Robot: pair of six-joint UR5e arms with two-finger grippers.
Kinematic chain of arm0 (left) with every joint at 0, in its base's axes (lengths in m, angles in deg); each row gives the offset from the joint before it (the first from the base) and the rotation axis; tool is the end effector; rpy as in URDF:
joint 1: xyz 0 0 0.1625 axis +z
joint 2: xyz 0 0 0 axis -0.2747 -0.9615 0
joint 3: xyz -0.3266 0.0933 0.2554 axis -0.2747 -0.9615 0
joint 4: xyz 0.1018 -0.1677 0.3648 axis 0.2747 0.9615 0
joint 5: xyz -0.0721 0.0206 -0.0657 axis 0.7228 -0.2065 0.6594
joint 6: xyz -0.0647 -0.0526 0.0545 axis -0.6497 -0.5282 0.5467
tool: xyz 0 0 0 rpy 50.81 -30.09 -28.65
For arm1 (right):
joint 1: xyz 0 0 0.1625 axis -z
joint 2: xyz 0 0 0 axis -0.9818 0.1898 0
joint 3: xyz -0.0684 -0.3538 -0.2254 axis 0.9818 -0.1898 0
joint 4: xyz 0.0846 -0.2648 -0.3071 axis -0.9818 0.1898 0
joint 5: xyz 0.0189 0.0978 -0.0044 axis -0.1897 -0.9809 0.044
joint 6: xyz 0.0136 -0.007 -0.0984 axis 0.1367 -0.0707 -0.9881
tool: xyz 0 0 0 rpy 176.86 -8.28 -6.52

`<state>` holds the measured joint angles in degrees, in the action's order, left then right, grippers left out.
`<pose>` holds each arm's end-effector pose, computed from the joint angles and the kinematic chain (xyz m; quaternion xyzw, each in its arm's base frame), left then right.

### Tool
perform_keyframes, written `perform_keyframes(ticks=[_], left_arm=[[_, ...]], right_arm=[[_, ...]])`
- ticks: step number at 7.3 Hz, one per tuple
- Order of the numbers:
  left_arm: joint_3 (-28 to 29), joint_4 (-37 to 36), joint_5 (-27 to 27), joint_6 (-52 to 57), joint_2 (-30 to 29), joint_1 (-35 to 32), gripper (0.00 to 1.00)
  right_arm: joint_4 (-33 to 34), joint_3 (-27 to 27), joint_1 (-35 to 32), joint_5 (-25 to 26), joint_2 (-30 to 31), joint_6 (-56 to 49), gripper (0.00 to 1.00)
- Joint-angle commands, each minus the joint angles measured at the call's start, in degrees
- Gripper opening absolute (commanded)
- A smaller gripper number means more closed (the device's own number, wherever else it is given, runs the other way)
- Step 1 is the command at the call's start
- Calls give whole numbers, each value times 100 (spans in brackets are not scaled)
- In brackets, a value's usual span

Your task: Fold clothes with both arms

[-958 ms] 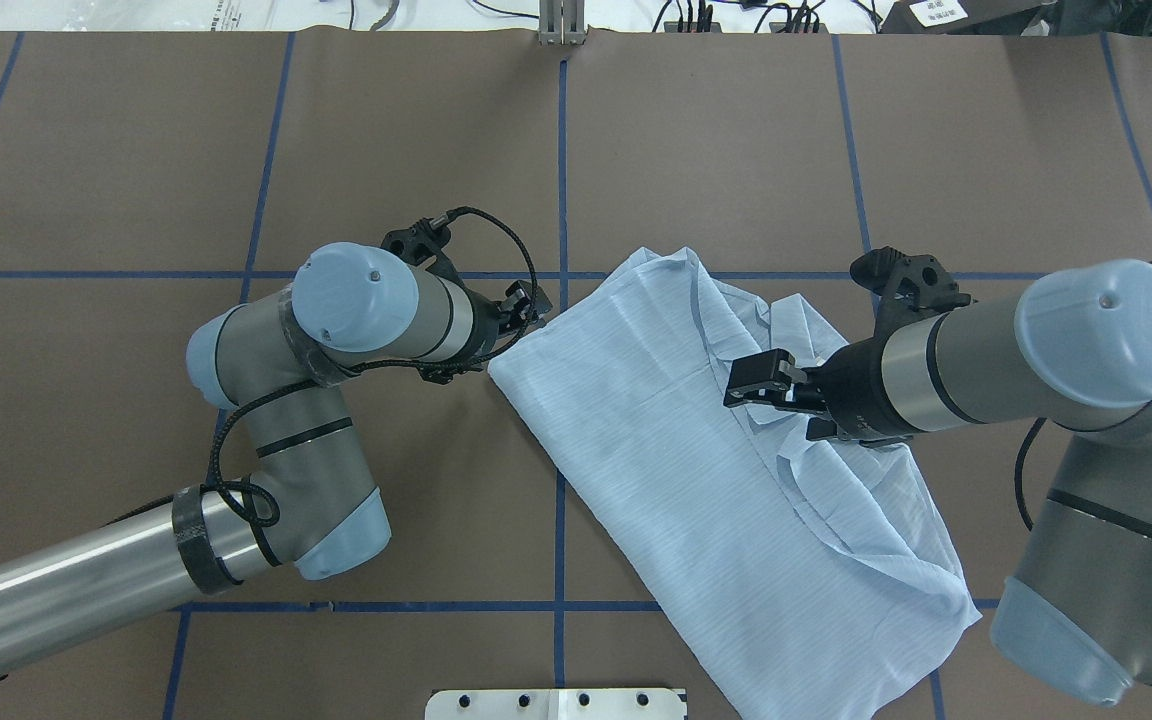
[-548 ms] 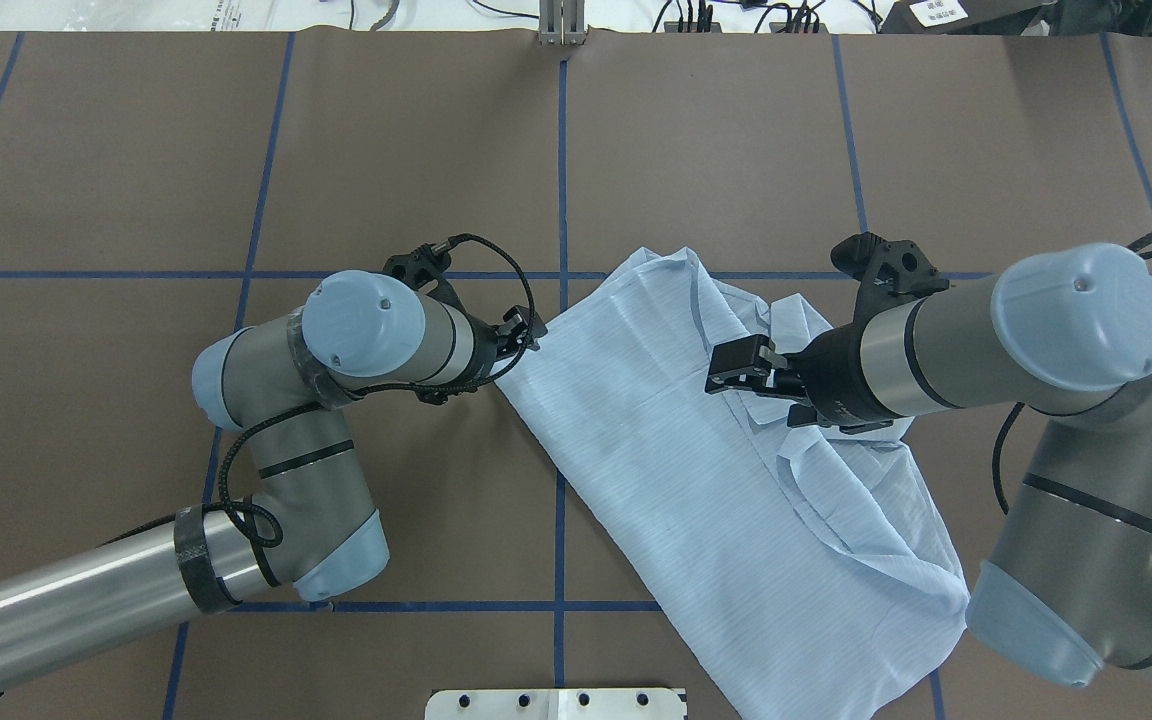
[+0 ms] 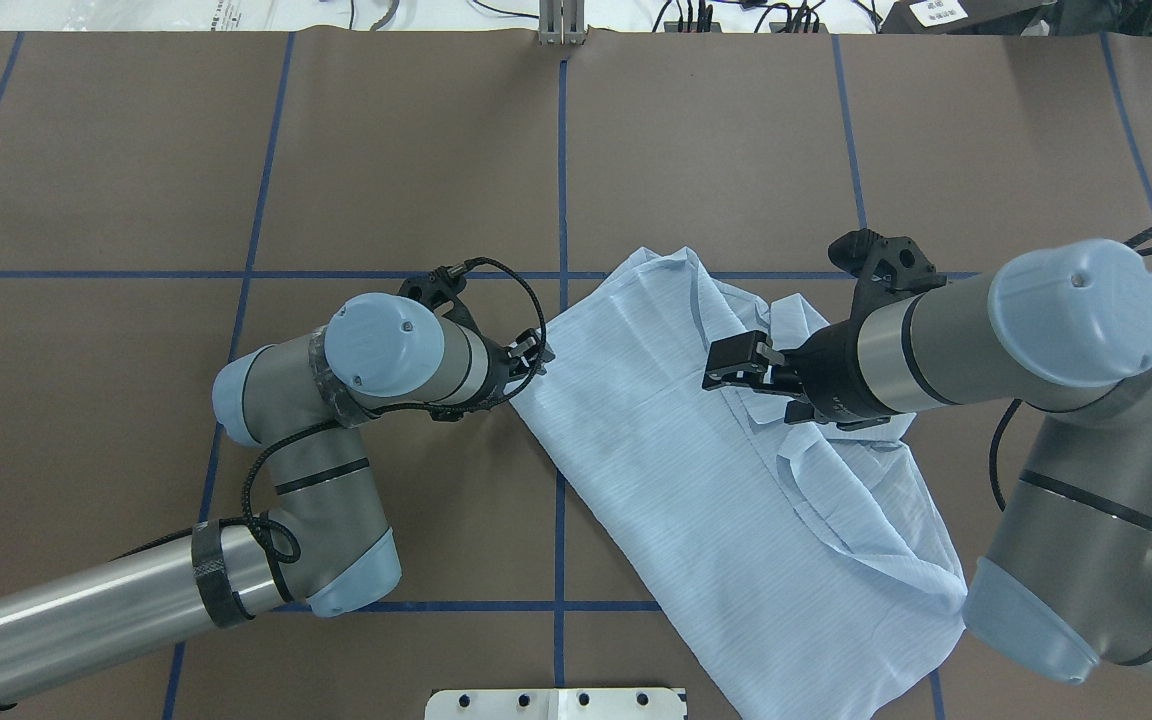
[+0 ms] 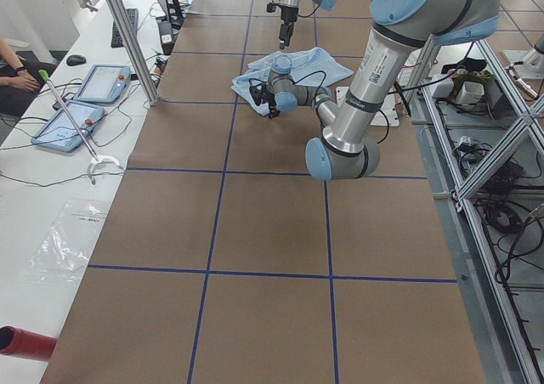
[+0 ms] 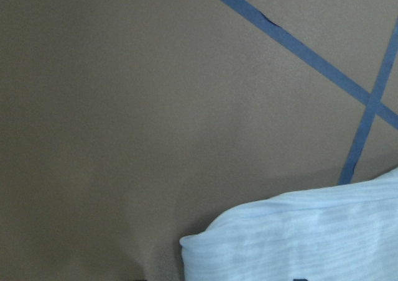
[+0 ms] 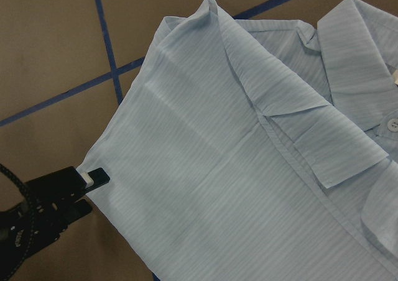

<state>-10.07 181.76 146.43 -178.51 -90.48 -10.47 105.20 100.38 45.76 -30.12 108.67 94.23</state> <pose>0.5972 -0.4266 0.2520 -0.0168 0.5112 -0.2536 0.8210 -0.3739 -0.3612 0.2583 -0.0044 -0.5443 0.1450 0.8263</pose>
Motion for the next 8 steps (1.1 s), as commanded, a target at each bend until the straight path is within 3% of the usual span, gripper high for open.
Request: perform_keyframes(ticks=[1, 2, 4, 6, 7, 8], left_arm=[[-15, -6, 16, 7, -55, 4, 10], [-42, -6, 16, 7, -90, -4, 0], [-94, -6, 69, 7, -90, -179, 0], [193, 55, 43, 573, -116, -880, 0], [891, 212, 25, 865, -404, -1188, 0], [2073, 875, -27, 1033, -972, -1452, 0]], right_arm=[[0, -1, -1, -8, 0, -5, 100], [0, -1, -10, -25, 0, -5, 100], [-9, -1, -53, -34, 0, -5, 100], [0, -1, -63, -17, 0, -14, 100], [-9, -18, -54, 10, 0, -14, 100], [-9, -70, -45, 36, 0, -22, 100]])
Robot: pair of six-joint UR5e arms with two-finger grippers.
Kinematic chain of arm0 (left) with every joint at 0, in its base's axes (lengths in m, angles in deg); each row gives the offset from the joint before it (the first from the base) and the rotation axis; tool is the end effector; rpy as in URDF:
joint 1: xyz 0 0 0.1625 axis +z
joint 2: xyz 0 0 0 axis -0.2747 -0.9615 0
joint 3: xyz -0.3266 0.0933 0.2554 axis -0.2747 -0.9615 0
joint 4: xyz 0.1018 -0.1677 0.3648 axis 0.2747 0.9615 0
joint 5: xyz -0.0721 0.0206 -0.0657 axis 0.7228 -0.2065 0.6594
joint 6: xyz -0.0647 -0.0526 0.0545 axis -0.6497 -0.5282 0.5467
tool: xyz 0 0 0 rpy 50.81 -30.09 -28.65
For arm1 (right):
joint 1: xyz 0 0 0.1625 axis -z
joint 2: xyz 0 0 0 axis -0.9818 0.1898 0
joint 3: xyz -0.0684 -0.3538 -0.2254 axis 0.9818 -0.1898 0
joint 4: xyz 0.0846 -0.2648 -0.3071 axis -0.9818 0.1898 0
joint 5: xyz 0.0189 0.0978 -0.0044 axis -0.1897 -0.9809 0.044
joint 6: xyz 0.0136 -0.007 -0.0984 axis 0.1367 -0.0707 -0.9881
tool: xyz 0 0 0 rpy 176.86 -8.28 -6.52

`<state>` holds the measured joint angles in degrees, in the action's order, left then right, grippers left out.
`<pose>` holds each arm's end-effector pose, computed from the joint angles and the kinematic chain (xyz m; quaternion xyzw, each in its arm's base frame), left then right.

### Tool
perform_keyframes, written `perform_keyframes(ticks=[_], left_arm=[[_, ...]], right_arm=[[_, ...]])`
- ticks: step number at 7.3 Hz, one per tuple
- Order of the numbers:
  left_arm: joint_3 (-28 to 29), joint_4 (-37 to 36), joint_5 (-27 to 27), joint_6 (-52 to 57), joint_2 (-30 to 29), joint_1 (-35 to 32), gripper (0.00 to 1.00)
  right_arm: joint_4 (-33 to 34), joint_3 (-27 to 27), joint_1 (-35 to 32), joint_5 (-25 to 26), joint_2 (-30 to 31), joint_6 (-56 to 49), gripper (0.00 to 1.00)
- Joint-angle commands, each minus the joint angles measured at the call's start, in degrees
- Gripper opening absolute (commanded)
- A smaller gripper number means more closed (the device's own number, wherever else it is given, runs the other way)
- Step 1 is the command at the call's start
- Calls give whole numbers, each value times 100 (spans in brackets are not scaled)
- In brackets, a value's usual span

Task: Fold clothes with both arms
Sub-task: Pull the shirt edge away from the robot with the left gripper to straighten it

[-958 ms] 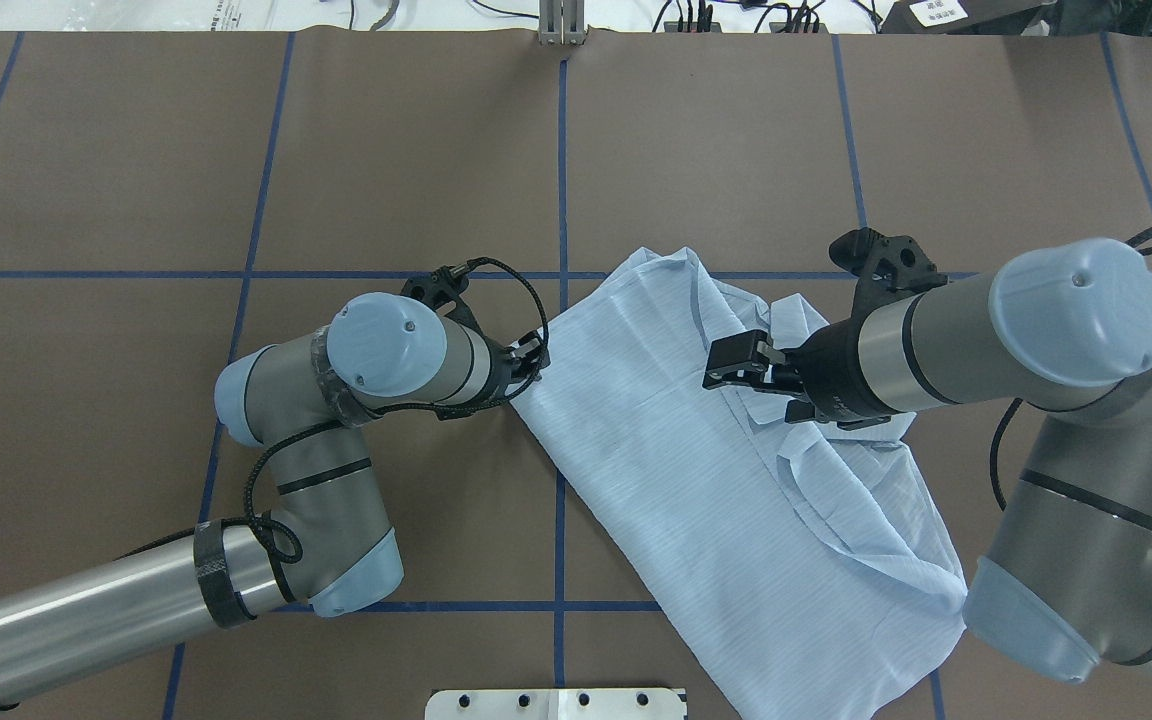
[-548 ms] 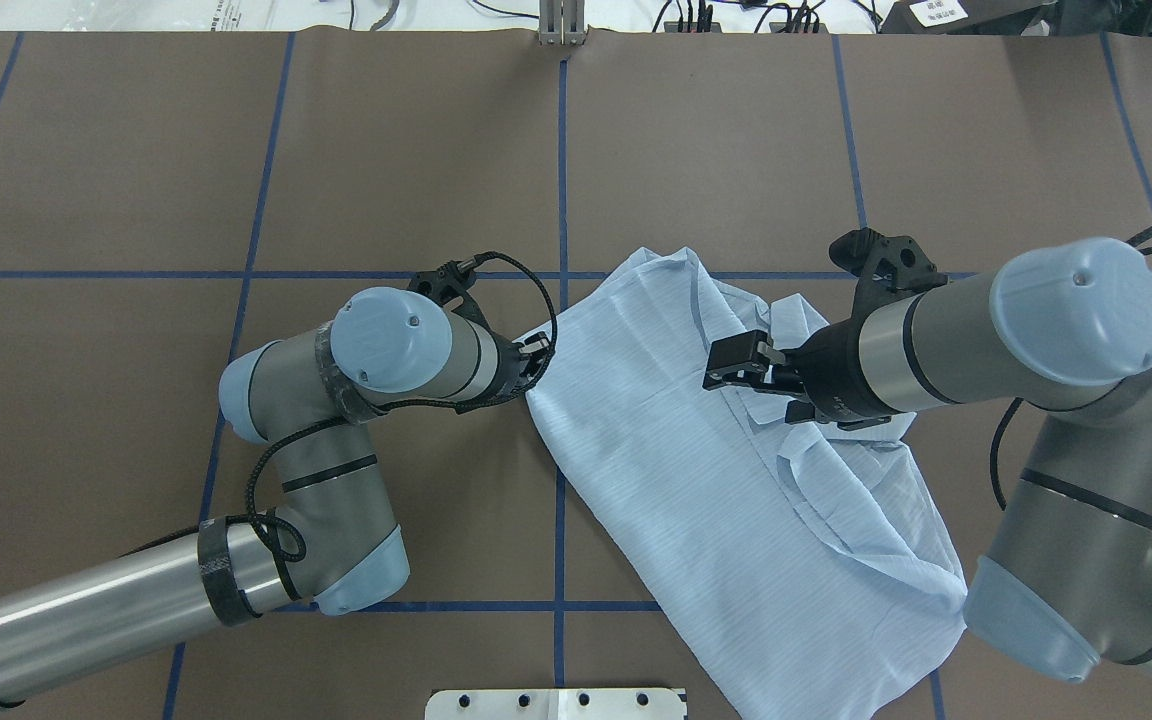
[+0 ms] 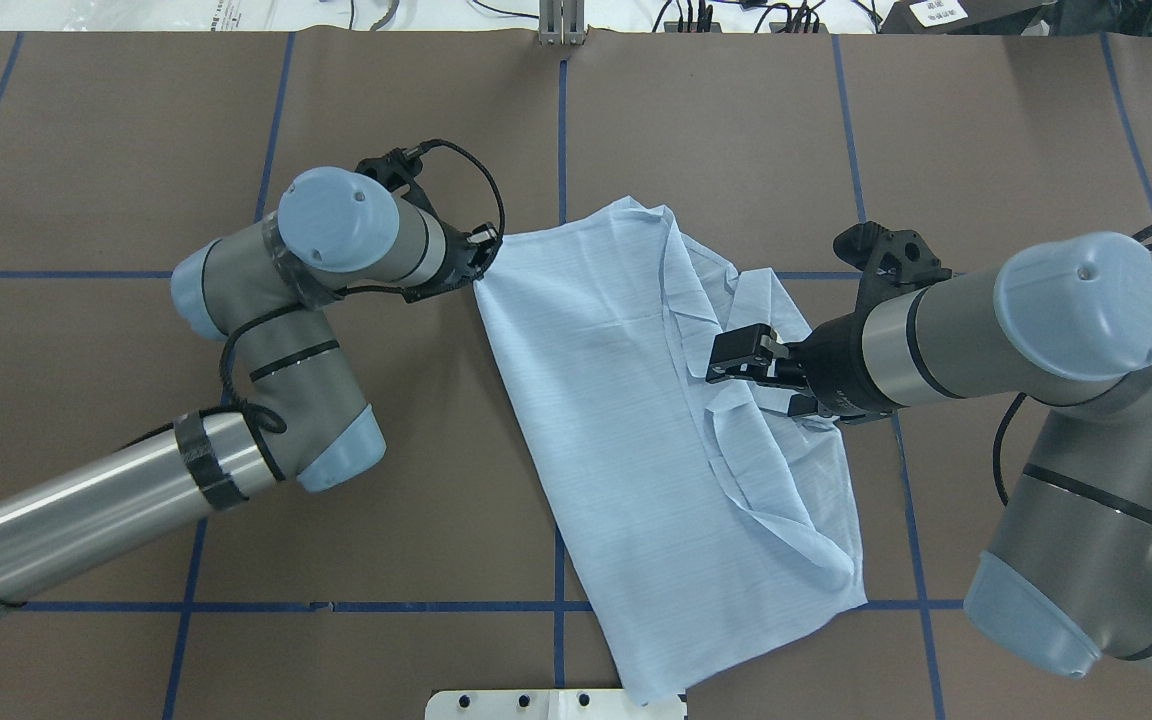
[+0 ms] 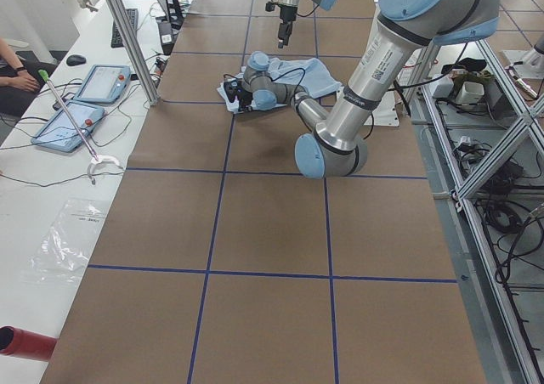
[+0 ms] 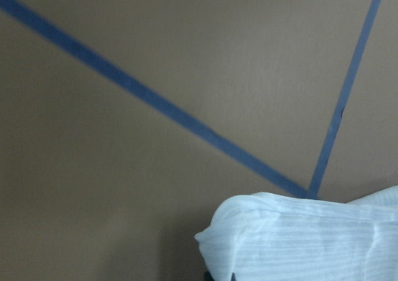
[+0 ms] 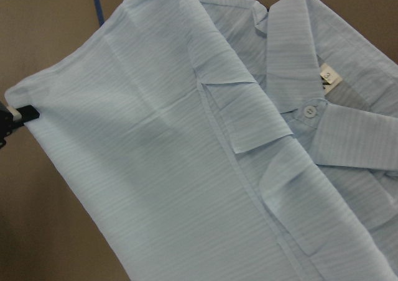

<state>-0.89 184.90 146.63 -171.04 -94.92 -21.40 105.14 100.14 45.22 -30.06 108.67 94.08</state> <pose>0.5394 -0.5576 0.2629 0.0599 0.4962 -0.2810 0.8193 -0.3715 -0.3655 0.2599 -0.0013 -0.5430 0.1486 0.8265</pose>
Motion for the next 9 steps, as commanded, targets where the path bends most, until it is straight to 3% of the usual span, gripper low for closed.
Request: perform_keyframes(ticks=[1, 2, 4, 5, 6, 8, 9], left_arm=[[2176, 1508, -649, 366, -926, -396, 0], [2630, 1822, -759, 602, -1130, -448, 0], [2705, 2297, -1171, 648, -1193, -467, 0], [2705, 2325, -1182, 1153, -1185, -467, 63], [2662, 2456, -1208, 1393, -1185, -475, 100], [2435, 2370, -1052, 1857, -932, -737, 100], [1754, 2083, -589, 1992, -451, -887, 100]], right_arm=[[-11, -125, 8, 126, 0, -24, 100], [-20, -135, 17, 188, -9, -42, 100], [-20, -178, 17, 198, -18, -68, 100], [-20, -231, 26, 206, -26, -251, 100], [23, -266, 43, 206, -18, -418, 100], [33, -651, 96, 346, -314, -780, 100], [233, -845, 331, 739, -560, -824, 100]])
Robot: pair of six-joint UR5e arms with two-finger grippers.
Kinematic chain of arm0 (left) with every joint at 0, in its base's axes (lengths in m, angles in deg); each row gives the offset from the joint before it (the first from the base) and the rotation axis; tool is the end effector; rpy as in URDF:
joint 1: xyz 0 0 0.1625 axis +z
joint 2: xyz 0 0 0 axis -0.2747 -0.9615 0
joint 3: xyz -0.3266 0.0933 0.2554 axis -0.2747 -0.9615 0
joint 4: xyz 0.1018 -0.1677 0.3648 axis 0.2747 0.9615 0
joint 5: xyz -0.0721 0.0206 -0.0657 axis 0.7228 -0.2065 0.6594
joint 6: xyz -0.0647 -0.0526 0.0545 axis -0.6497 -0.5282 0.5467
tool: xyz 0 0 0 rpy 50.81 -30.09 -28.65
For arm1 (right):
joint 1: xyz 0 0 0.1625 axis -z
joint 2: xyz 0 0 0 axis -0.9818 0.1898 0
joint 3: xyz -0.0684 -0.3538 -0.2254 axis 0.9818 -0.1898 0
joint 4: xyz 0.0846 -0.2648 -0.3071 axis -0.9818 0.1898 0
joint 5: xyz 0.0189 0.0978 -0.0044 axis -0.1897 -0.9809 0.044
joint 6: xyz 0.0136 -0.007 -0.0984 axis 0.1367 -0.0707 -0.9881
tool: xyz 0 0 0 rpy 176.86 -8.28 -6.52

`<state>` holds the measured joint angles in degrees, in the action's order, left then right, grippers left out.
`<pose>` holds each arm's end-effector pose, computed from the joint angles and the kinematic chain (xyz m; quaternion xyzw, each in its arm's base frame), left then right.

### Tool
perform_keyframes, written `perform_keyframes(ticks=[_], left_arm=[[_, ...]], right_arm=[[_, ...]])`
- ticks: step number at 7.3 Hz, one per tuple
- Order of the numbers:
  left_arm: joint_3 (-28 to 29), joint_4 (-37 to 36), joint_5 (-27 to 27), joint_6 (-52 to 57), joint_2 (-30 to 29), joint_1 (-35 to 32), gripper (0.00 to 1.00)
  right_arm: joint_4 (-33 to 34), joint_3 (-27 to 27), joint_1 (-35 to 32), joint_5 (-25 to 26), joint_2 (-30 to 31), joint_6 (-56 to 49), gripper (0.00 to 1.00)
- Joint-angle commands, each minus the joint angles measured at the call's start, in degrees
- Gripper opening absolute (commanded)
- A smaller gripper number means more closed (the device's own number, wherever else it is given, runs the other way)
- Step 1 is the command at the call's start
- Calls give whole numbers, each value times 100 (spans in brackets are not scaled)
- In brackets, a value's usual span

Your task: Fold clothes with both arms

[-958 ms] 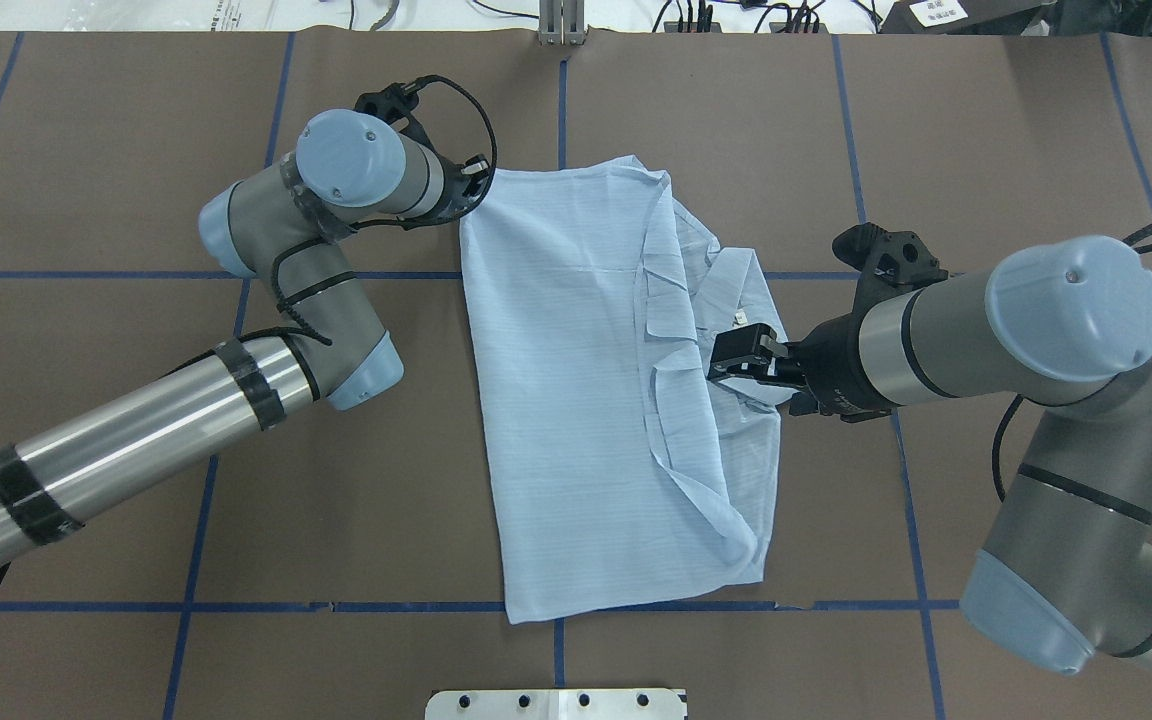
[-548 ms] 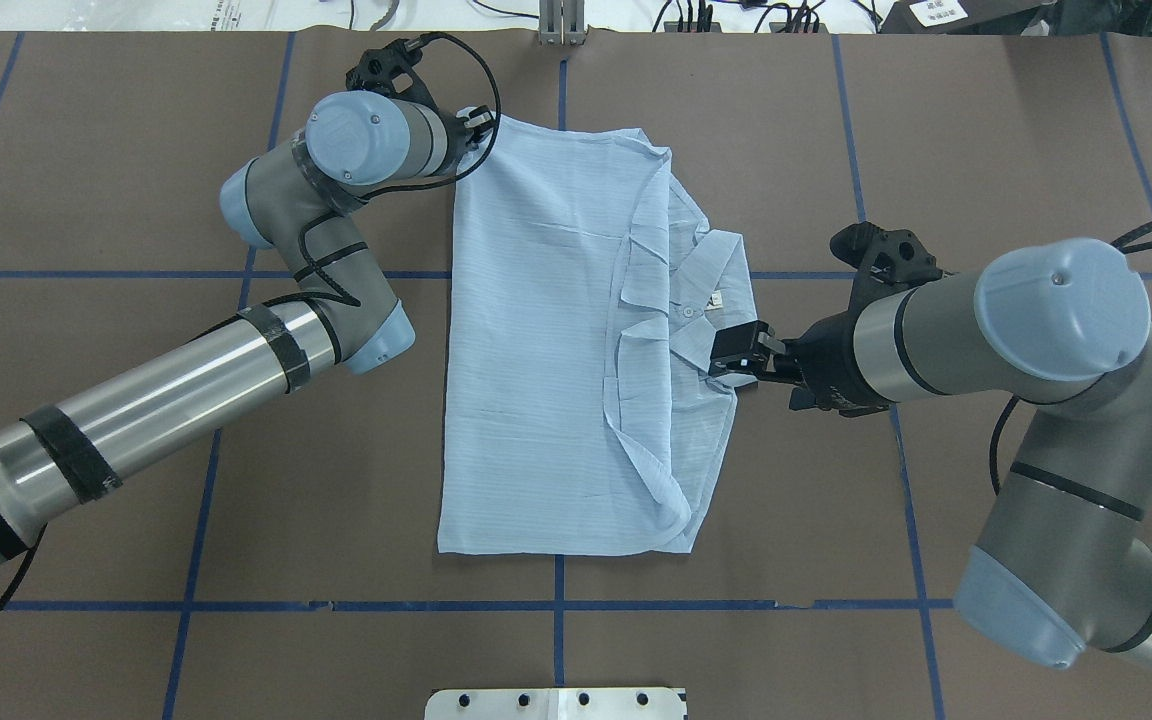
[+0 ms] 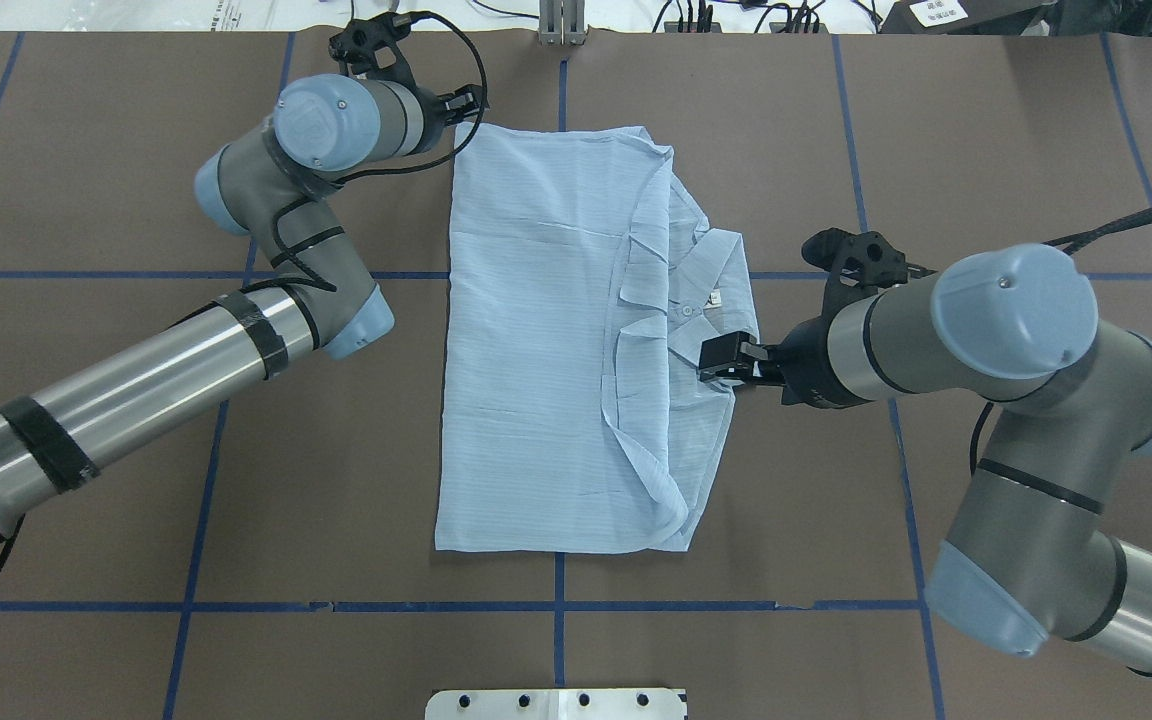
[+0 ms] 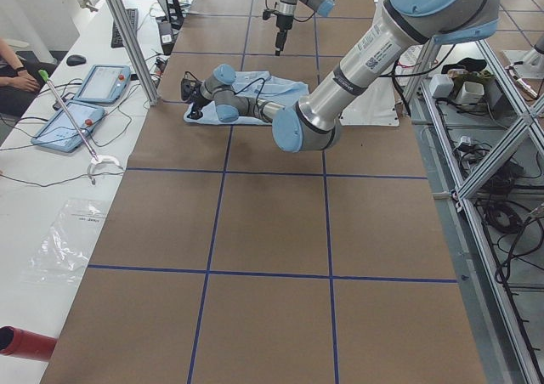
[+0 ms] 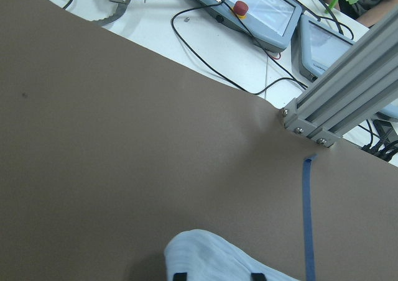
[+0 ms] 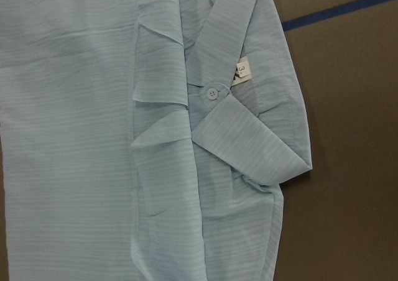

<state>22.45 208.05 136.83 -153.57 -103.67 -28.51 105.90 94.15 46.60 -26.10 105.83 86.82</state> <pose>0.5068 -0.6836 0.2905 0.2602 0.4951 -0.2360 0.7946 -0.4102 -0.3832 0.2806 0.0425 -0.5091 0.1127 0.8522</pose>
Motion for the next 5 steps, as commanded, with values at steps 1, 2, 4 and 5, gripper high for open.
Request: perform_keyframes(ticks=[1, 2, 4, 5], left_arm=[[-1370, -870, 996, 272, 794, -283, 100], [-2152, -1363, 1115, 273, 1181, -292, 100], [-3883, -2276, 1639, 439, 1895, -284, 100], [-4135, -2578, 1748, 431, 1845, -284, 100]], right_arm=[[646, -291, 527, 842, -575, -446, 100], [1138, -431, 730, 1204, -908, -667, 100], [1214, -1150, 846, 1514, -1411, -1813, 100], [1205, -1257, 907, 1628, -1439, -2465, 100]])
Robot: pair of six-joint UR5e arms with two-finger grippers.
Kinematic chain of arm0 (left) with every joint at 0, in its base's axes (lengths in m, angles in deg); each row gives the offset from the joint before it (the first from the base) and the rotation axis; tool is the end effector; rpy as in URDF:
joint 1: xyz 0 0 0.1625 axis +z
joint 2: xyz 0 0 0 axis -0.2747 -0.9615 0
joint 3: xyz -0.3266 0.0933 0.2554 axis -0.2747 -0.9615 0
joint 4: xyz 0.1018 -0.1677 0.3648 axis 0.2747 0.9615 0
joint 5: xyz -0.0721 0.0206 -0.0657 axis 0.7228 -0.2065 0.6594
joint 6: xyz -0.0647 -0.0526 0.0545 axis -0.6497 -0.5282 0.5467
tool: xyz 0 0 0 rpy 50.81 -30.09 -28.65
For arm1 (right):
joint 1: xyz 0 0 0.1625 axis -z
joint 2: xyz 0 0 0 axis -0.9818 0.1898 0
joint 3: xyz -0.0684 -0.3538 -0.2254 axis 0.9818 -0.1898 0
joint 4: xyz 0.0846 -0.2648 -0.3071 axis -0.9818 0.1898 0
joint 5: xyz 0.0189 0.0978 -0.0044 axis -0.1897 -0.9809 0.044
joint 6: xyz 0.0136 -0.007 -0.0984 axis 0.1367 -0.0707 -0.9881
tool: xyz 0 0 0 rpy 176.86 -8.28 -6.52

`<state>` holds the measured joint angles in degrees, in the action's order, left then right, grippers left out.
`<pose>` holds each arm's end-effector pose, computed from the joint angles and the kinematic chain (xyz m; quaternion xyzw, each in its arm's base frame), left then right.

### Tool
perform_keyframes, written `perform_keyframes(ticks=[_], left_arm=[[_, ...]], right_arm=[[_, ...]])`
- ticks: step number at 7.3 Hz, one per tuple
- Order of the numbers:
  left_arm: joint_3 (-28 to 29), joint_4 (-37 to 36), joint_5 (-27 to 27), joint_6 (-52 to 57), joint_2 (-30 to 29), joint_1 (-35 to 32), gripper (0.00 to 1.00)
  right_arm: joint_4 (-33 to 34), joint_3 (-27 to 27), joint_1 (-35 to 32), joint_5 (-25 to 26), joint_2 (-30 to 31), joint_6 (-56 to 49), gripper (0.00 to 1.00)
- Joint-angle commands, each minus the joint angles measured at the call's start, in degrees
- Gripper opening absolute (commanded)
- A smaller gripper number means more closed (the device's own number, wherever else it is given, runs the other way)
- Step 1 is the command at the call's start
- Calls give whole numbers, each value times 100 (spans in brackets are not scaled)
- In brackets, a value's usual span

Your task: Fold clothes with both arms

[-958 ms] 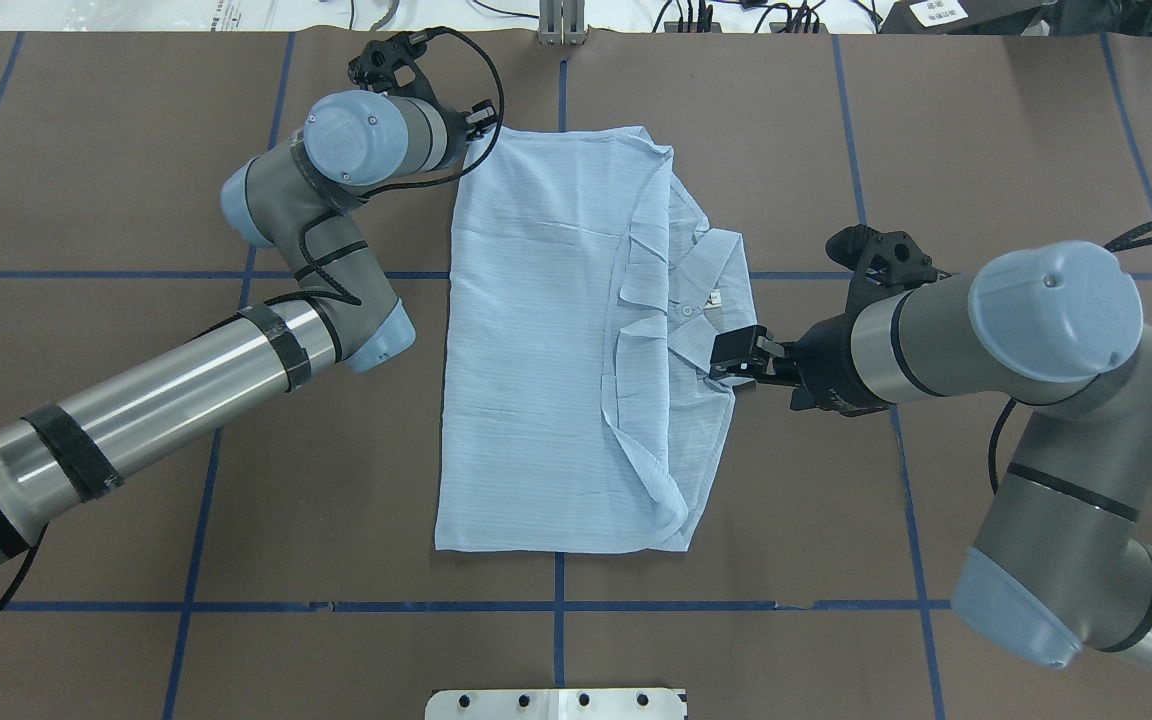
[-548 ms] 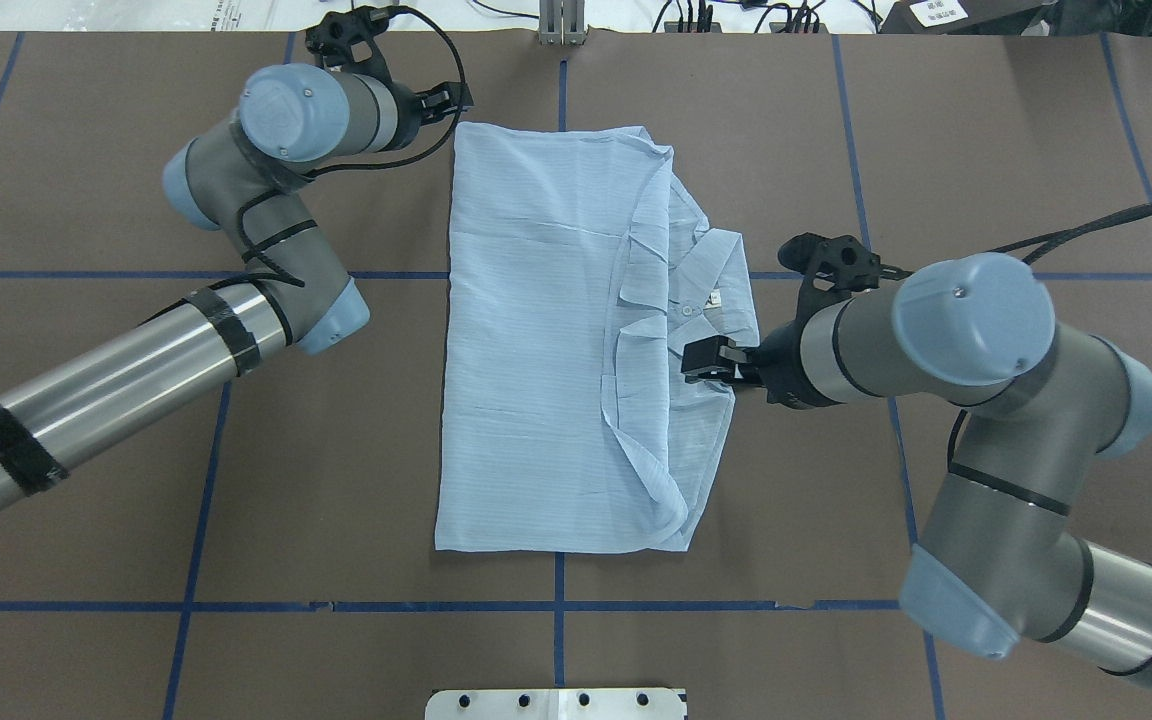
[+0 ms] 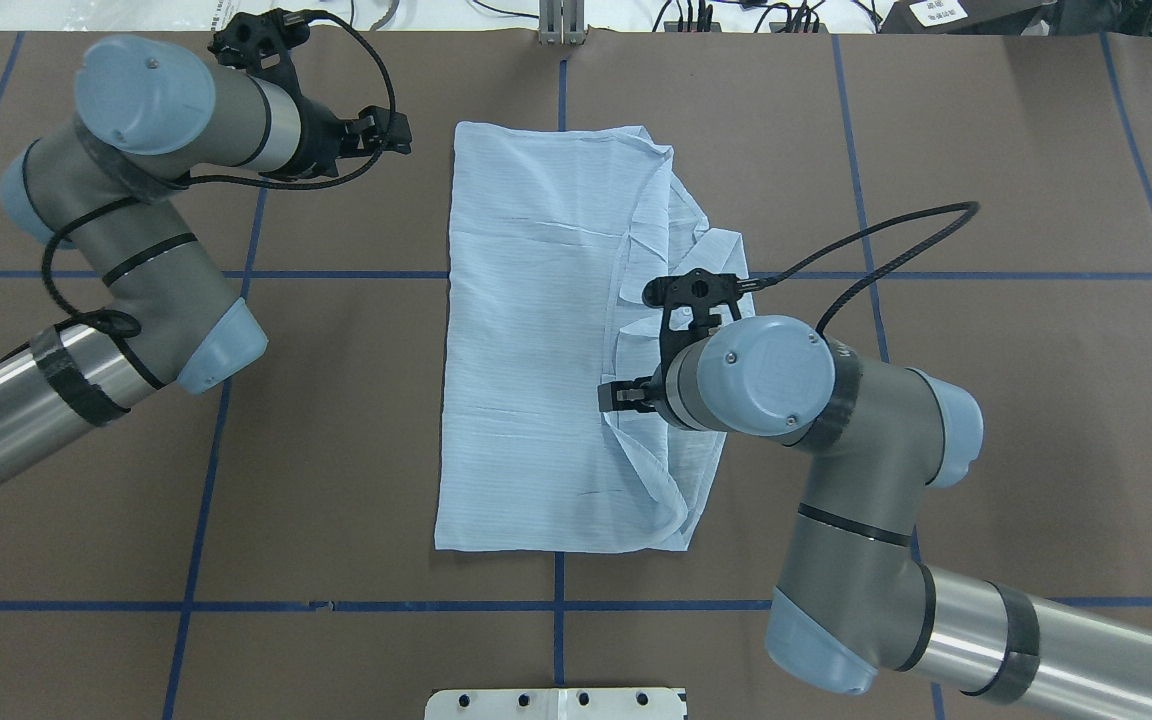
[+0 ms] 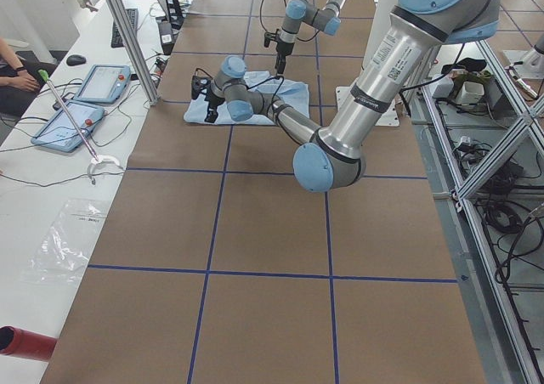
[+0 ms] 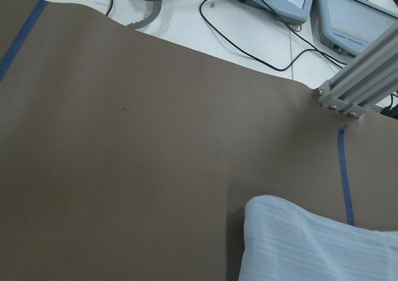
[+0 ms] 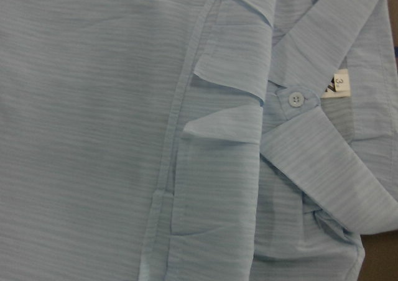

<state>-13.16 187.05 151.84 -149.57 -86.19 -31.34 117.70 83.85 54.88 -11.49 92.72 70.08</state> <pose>0.3946 -0.5855 0.2670 0.1819 0.5140 -0.1621 0.8225 -0.5282 -0.3775 0.2526 0.1535 -0.4020 -0.0093 0.9026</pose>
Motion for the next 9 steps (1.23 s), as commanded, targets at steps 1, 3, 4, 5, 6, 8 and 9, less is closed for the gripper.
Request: perform_keyframes(ticks=[1, 3, 4, 5, 6, 8, 9], left_arm=[[-568, -473, 266, 31, 122, 8, 100], [-532, -447, 266, 13, 105, 26, 100], [-532, -429, 266, -13, 96, 34, 100], [-506, -420, 266, -31, 96, 52, 100], [-497, -403, 266, -48, 96, 52, 100], [-506, -403, 266, -57, 79, 61, 100], [-497, -403, 266, -57, 70, 61, 100]], right_arm=[[-2, -281, 141, 177, -137, -910, 100], [-11, -492, 326, 168, -242, -920, 100], [6, -545, 396, 177, -225, -920, 100], [24, -597, 397, 169, -216, -1068, 100], [42, -650, 397, 186, -181, -1165, 100], [137, -625, 274, 178, -50, -1402, 100], [234, -372, 82, 99, 108, -1630, 100]])
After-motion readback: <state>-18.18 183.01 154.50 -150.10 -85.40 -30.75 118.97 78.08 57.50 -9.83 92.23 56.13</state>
